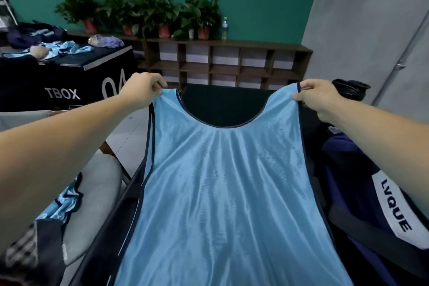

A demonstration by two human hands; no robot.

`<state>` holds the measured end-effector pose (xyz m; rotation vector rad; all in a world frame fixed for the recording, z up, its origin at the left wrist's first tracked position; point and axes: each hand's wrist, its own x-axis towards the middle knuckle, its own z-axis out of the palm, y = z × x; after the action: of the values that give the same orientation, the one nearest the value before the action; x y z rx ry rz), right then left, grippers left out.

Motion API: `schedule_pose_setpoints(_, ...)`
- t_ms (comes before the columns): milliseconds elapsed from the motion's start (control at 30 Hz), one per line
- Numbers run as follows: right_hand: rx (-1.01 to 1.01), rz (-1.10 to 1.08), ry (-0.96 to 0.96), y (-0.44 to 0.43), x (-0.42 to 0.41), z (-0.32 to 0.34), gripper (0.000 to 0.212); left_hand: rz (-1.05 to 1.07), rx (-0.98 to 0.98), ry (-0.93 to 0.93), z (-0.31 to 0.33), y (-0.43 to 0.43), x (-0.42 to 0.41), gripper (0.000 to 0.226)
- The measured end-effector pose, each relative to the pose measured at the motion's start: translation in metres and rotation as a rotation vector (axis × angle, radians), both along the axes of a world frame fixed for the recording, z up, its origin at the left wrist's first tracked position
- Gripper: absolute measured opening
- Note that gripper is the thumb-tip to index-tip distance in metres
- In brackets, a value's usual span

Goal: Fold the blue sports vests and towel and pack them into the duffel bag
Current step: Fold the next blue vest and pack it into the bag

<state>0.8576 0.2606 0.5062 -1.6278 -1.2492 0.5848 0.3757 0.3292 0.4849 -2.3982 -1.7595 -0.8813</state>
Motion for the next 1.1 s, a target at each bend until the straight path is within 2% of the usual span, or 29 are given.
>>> schedule_pose_setpoints(300,0.014,-0.083,0.023,0.023,-0.001,-0.019,0.011,0.049,0.097,0.047,0.009,0.029,0.011,0.016)
schedule_pose_setpoints(433,-0.004,-0.134,0.037,0.024,-0.001,-0.028,0.029,0.067,0.087,0.051,0.003,0.036,0.013,0.017)
schedule_pose_setpoints(567,-0.08,-0.14,0.034,0.021,-0.004,-0.04,0.019,0.096,-0.001,-0.013,-0.012,0.033,0.023,0.025)
schedule_pose_setpoints(600,-0.143,-0.115,0.005,0.02,-0.004,-0.043,0.011,0.113,-0.032,-0.038,-0.018,0.03,0.027,0.033)
schedule_pose_setpoints(633,-0.246,-0.075,-0.043,0.018,-0.005,-0.046,0.012,0.131,-0.069,-0.053,-0.024,0.028,0.029,0.043)
schedule_pose_setpoints(700,-0.443,-0.006,-0.131,0.015,-0.004,-0.053,0.048,0.14,-0.135,-0.046,-0.037,0.022,0.033,0.054)
schedule_pose_setpoints(767,-0.498,0.022,-0.192,0.01,-0.003,-0.057,0.062,0.112,-0.17,-0.02,-0.049,0.013,0.035,0.052)
schedule_pose_setpoints(933,-0.552,0.118,-0.51,-0.015,-0.015,-0.056,0.033,0.093,-0.256,0.023,-0.069,-0.021,0.038,0.031)
schedule_pose_setpoints(1100,-0.681,0.245,-0.823,-0.049,-0.028,-0.06,0.028,0.15,-0.409,-0.047,-0.084,-0.072,0.033,0.023)
